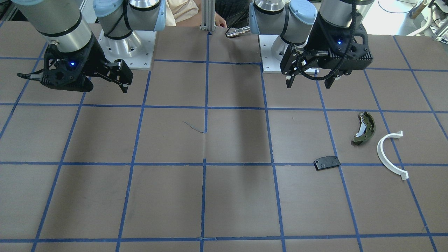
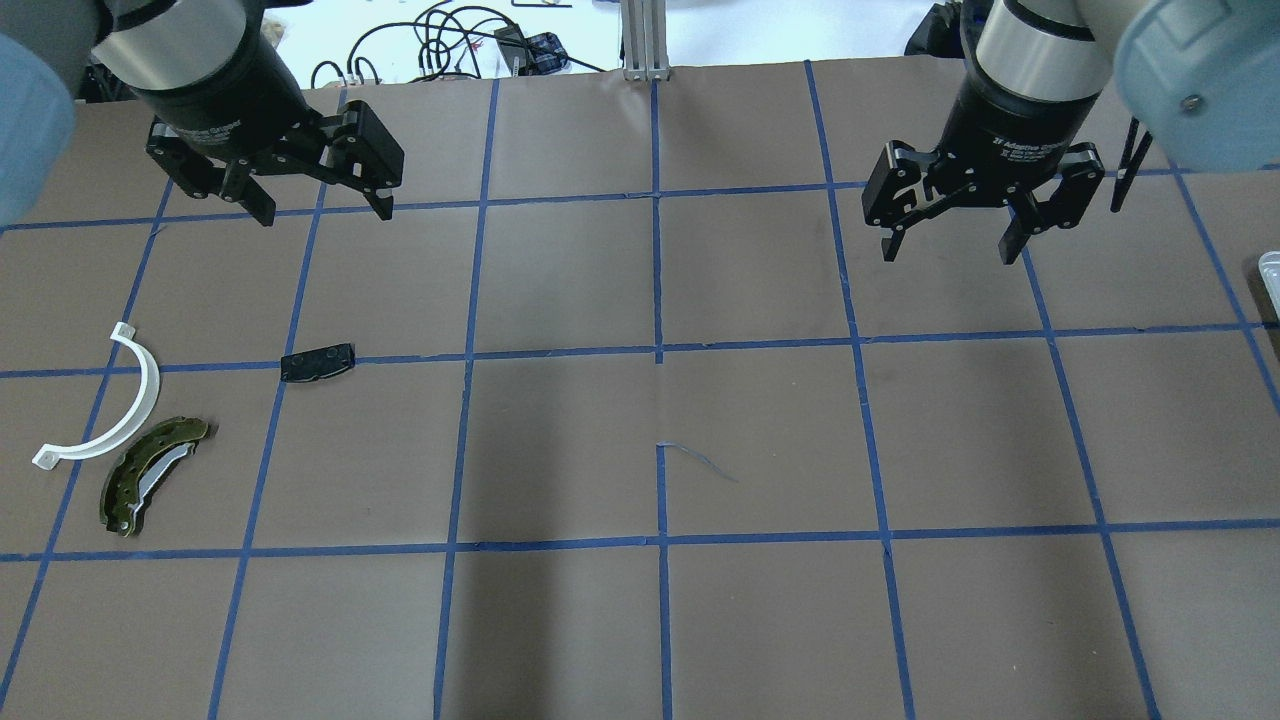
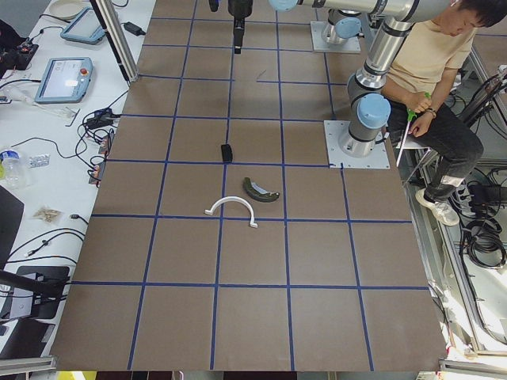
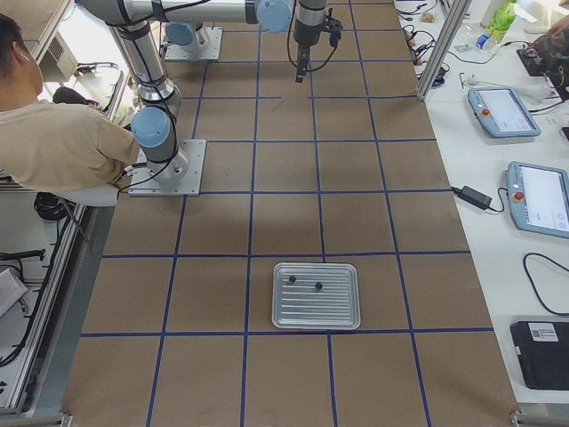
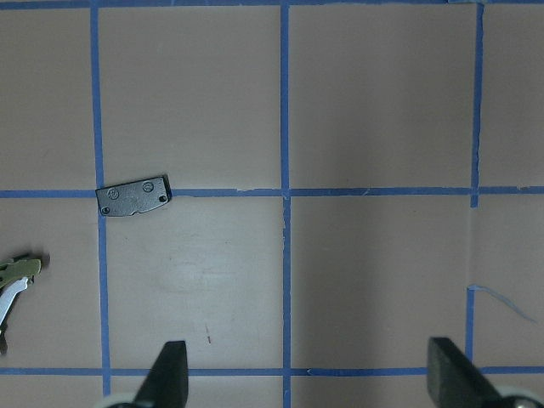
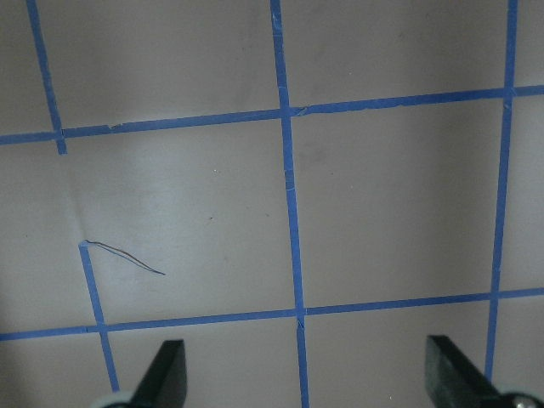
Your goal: Place bearing gear from tray to pile
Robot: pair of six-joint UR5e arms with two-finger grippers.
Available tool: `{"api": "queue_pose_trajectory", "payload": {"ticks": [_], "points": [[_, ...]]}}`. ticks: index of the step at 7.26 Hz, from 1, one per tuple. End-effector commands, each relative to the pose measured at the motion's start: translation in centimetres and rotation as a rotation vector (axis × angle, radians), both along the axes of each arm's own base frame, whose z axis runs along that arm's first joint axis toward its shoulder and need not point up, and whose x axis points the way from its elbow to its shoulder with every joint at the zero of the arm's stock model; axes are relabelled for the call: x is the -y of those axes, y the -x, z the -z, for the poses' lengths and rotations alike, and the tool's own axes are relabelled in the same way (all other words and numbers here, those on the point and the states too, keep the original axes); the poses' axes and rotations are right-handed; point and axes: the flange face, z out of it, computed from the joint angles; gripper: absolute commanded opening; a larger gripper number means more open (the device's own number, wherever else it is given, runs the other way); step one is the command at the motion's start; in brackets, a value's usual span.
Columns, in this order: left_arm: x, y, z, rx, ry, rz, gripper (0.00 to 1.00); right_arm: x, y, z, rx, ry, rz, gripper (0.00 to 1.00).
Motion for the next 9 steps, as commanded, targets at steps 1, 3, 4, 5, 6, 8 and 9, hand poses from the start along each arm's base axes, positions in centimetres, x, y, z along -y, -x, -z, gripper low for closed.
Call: {"api": "queue_pose_trajectory", "payload": {"ticks": [1, 3, 4, 5, 6, 8, 9], "points": [[0.3, 0.0, 0.4, 0.0, -0.009, -0.003, 1.0, 0.0, 0.0, 0.1, 0.0, -0.004, -0.002, 1.0], [0.3, 0.0, 0.0, -0.002, -0.002, -0.003, 1.0, -0.1, 0.1, 0.2, 0.0, -0.016, 0.004, 1.0], [0.3, 0.0, 0.1, 0.0, -0.003, -0.003, 1.0, 0.1, 0.1, 0.2, 0.0, -0.006, 0.003, 1.0], [0.4, 0.0, 0.2, 0.0, -0.005, -0.003, 1.0, 0.3, 0.7, 0.3, -0.001, -0.009, 0.01, 1.0], [0.4, 0.0, 0.2, 0.0, -0.006, -0.003, 1.0, 0.3, 0.7, 0.3, -0.004, -0.009, 0.027, 1.0], [0.4, 0.0, 0.2, -0.002, -0.005, -0.003, 1.0, 1.0, 3.3, 0.4, -0.003, -0.008, 0.067, 1.0], [0.4, 0.0, 0.2, -0.002, -0.006, -0.003, 1.0, 1.4, 6.1, 0.5, -0.002, -0.015, 0.122, 1.0]]}}
